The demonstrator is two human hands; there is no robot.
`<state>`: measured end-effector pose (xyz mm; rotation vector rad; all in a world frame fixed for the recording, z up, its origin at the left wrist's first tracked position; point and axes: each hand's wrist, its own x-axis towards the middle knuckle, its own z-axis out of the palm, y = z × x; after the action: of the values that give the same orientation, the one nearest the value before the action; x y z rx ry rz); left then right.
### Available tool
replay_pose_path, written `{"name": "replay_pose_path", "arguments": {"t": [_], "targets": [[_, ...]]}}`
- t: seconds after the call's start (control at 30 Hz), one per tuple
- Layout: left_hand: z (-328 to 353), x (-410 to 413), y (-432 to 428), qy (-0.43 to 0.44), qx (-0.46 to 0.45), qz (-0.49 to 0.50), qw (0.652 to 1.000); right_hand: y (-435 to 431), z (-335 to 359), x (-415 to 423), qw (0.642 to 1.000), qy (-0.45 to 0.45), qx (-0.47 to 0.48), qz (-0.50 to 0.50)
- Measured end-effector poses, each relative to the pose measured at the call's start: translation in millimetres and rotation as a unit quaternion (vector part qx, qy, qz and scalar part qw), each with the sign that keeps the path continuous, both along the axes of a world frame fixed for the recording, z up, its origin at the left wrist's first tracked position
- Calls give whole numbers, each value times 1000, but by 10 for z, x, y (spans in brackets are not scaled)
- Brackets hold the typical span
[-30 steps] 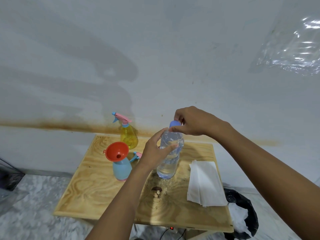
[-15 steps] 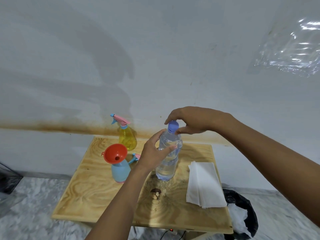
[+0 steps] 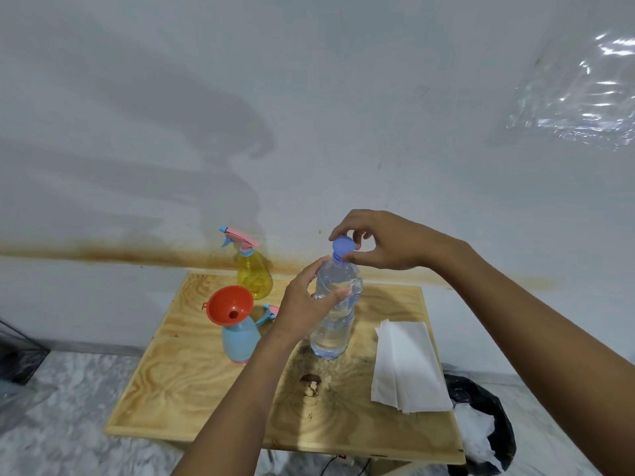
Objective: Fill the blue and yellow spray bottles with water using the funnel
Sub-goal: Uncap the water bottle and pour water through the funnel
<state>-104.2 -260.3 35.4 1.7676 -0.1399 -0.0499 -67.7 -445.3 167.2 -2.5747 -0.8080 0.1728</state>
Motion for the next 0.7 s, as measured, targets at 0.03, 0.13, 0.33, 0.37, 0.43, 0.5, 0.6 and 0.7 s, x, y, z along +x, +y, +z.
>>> {"name": "replay_pose_path", "arguments": {"t": [0.03, 0.13, 0.33, 0.37, 0.43, 0.5, 0.6, 0.7], "targets": [[0, 0, -2, 0, 0, -1, 1000, -31, -37, -37, 999, 2, 52, -12], [6, -6, -8, -4, -5, -3, 1000, -148, -286, -202, 985, -17, 158, -71], [-28, -13, -5, -20, 10, 1, 1000, -276, -1335, -670, 946, 16, 198, -258], [-27, -16, -4, -21, 13, 0, 1000, -271, -1547, -732, 946, 39, 163, -278], [-31, -10, 2, -26, 15, -2, 1000, -249, -1996, -828, 949, 79, 95, -290], [-33, -7, 7, -31, 20, 0, 999, -212, -2384, -921, 942, 143, 66, -298], [-24, -10, 2, -25, 19, 2, 1000, -138, -2777, -1004, 933, 200, 24, -300], [-14, -9, -3, -18, 13, 5, 1000, -58, -2963, -1018, 932, 190, -25, -308]]}}
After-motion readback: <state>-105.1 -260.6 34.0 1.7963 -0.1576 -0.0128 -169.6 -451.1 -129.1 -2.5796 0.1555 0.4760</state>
